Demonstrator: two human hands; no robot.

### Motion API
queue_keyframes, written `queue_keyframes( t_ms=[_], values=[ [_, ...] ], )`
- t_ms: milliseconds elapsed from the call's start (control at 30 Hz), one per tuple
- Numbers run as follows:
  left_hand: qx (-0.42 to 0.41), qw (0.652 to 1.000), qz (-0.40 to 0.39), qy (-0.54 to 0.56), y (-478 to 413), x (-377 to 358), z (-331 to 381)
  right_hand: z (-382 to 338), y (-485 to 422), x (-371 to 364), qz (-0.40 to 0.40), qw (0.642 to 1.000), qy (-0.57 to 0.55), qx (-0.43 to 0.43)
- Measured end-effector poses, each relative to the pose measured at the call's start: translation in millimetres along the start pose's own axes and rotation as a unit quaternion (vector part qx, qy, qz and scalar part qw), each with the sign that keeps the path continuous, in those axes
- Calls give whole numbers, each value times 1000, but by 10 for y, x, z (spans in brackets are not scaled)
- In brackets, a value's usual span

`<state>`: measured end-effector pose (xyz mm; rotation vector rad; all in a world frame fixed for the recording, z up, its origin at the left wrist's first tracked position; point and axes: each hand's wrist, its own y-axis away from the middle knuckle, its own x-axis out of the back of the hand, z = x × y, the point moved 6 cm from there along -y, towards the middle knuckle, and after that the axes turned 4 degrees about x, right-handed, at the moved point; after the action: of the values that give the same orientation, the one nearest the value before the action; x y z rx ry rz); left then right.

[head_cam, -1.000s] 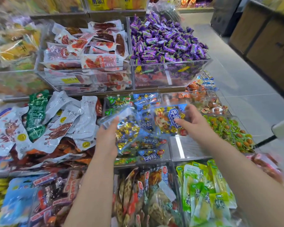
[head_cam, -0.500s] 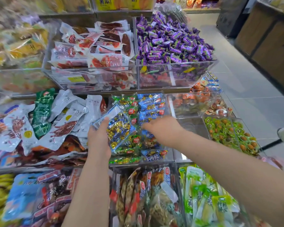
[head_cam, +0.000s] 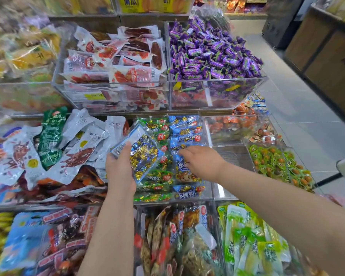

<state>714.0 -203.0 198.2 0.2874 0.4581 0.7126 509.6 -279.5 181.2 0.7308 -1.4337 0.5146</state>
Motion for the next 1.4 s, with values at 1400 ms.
queue_keyframes(
  t_ms=[1400],
  values=[
    [20,999,-35,-20,-47,-22,-233,44,-111,-18,-60,986,-139,68]
  ],
)
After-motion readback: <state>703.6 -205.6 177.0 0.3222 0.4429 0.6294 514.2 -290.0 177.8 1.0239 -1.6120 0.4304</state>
